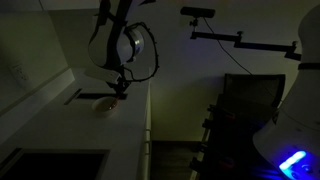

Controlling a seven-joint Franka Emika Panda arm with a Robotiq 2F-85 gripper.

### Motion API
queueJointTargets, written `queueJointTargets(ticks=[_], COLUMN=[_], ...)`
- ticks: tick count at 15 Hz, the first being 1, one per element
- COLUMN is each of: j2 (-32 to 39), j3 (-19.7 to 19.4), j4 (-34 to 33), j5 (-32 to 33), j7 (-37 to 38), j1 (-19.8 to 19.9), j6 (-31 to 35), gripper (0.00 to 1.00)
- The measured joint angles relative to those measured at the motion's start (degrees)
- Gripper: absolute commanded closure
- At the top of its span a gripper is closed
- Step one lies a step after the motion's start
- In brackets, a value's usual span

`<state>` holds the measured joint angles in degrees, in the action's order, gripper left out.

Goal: Pick up the pen and put it in the bowl

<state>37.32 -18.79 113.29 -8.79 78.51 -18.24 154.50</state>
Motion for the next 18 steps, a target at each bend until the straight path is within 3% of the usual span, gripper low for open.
queueJointTargets(ticks=[8, 18], j2=[3.59, 13.06], j3=[-5.53, -4.05], j4=[-6.27, -21.17], j5=[11.27, 17.31], j7=[21.31, 35.72], j1=[-5.51, -5.24], j6=[-5.05, -17.45], gripper=[0.96, 0.96])
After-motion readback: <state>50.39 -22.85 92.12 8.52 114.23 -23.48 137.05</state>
